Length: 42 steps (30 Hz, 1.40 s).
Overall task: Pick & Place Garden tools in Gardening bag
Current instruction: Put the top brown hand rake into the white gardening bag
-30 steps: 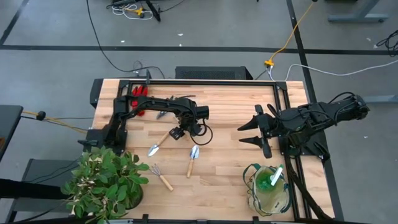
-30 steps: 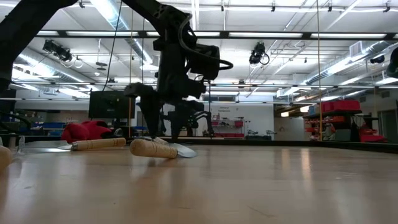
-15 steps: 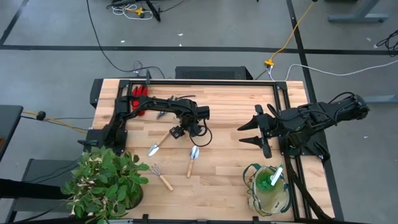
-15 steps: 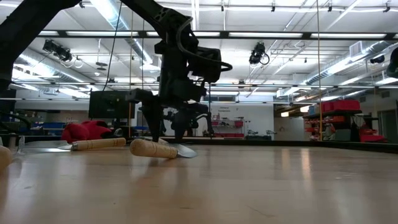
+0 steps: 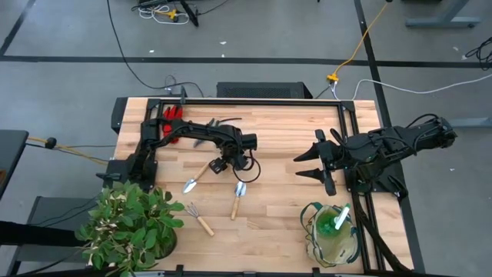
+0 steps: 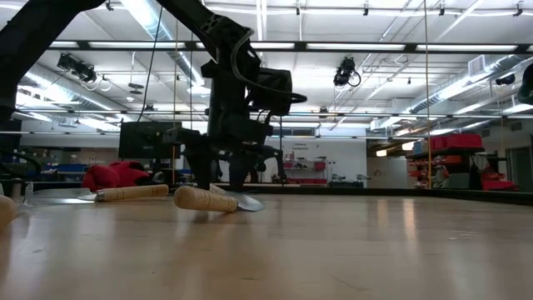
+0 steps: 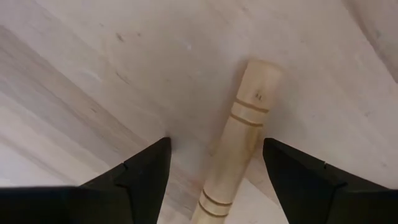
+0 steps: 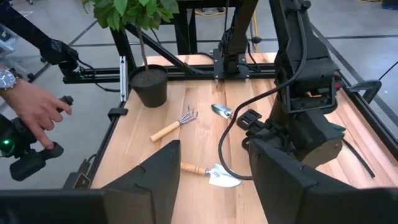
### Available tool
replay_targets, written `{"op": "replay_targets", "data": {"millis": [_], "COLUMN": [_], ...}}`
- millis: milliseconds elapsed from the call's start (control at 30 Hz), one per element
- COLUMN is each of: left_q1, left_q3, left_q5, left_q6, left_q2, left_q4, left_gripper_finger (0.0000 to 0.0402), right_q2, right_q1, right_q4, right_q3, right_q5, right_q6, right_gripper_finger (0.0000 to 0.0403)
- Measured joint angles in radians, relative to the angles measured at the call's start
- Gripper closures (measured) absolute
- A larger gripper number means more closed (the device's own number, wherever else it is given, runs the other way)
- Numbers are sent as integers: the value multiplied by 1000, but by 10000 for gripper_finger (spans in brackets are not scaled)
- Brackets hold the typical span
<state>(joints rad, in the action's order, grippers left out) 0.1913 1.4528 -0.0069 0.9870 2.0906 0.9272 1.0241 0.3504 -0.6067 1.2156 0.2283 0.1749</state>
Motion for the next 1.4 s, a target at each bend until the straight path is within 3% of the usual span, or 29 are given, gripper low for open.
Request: {"op": "replay_targets", "data": {"millis": [600,1400], "left_q1": [2,1], "left_q3": [-3,-5], "left_q5": [4,9], "left_q6": [-33,-34], "left_q2": [3,4], "left_q4": [-26,-21], "left_gripper_finger": [247,307], "right_q2": [0,0], "right_q1": [0,0], "right_q4": [0,0], "right_q3": [0,0], "right_q5": [26,26], "right_q6": [-33,-35], "right_gripper_finger": [209,209]}}
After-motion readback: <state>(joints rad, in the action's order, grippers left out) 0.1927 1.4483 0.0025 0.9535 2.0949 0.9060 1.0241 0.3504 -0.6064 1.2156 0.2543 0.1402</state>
